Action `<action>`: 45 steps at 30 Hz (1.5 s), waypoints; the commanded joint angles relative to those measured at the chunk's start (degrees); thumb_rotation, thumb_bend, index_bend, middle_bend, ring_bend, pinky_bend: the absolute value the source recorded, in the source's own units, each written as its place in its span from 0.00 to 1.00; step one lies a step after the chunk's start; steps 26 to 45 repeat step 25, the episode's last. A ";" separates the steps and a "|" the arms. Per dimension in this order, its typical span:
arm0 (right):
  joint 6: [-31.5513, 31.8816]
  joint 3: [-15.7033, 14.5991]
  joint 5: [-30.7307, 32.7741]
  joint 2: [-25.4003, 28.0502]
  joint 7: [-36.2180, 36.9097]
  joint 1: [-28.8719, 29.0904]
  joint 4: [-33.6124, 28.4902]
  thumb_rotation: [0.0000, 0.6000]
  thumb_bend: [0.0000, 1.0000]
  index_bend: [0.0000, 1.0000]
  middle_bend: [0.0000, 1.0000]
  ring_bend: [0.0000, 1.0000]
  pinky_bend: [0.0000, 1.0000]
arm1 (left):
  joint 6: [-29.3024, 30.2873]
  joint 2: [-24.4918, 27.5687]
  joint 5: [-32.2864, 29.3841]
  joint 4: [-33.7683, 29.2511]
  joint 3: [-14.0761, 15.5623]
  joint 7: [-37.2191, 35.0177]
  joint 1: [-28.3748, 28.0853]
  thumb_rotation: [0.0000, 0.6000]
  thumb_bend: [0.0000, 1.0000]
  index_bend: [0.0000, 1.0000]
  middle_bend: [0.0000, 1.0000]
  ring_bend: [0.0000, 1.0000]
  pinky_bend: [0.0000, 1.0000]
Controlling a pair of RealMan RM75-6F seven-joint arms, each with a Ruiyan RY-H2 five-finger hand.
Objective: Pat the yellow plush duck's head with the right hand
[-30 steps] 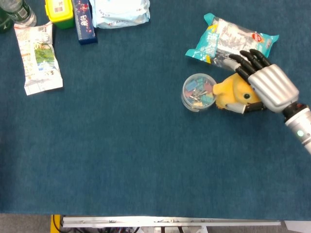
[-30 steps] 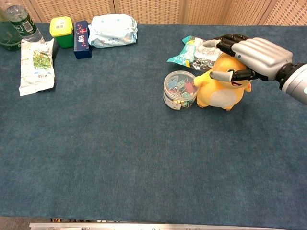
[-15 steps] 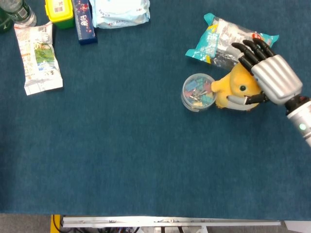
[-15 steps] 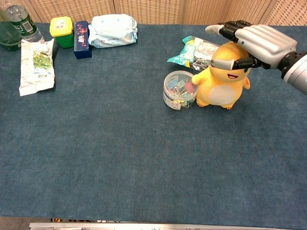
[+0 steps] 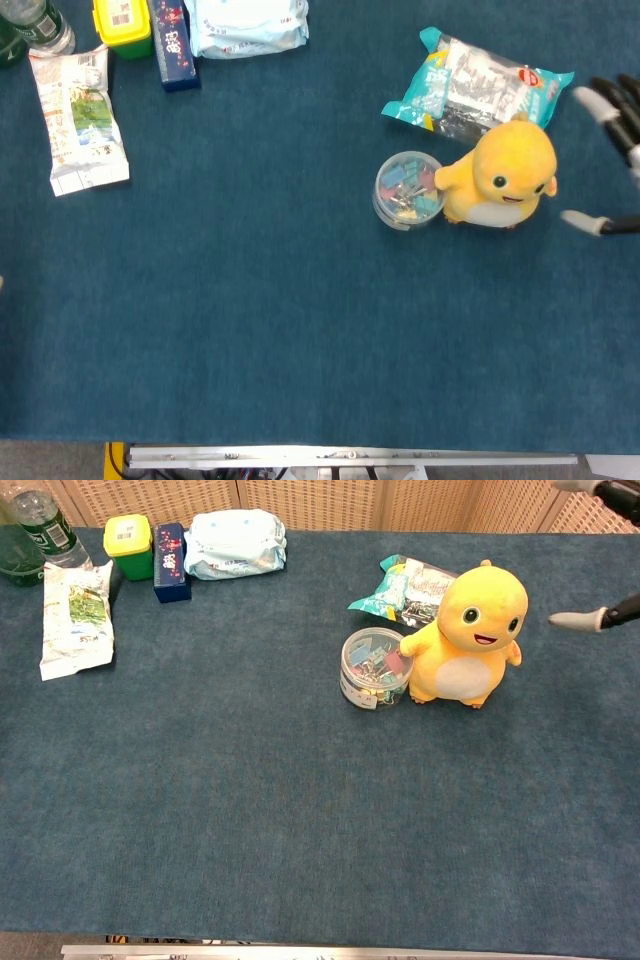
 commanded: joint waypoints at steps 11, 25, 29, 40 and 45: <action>8.24 -3.68 -0.41 1.89 1.76 -9.87 2.48 0.83 0.00 0.04 0.08 0.00 0.00 | -0.10 -0.14 0.46 -0.70 -0.15 0.67 -0.60 1.00 0.12 0.13 0.08 0.09 0.04; 8.63 -3.45 -1.17 0.88 4.77 -12.49 4.25 0.84 0.00 0.03 0.08 0.00 0.00 | 0.20 0.14 0.61 -1.72 0.14 1.78 -0.52 1.00 0.12 0.13 0.08 0.09 0.04; 8.63 -3.45 -1.17 0.88 4.77 -12.49 4.25 0.84 0.00 0.03 0.08 0.00 0.00 | 0.20 0.14 0.61 -1.72 0.14 1.78 -0.52 1.00 0.12 0.13 0.08 0.09 0.04; 8.63 -3.45 -1.17 0.88 4.77 -12.49 4.25 0.84 0.00 0.03 0.08 0.00 0.00 | 0.20 0.14 0.61 -1.72 0.14 1.78 -0.52 1.00 0.12 0.13 0.08 0.09 0.04; 8.63 -3.45 -1.17 0.88 4.77 -12.49 4.25 0.84 0.00 0.03 0.08 0.00 0.00 | 0.20 0.14 0.61 -1.72 0.14 1.78 -0.52 1.00 0.12 0.13 0.08 0.09 0.04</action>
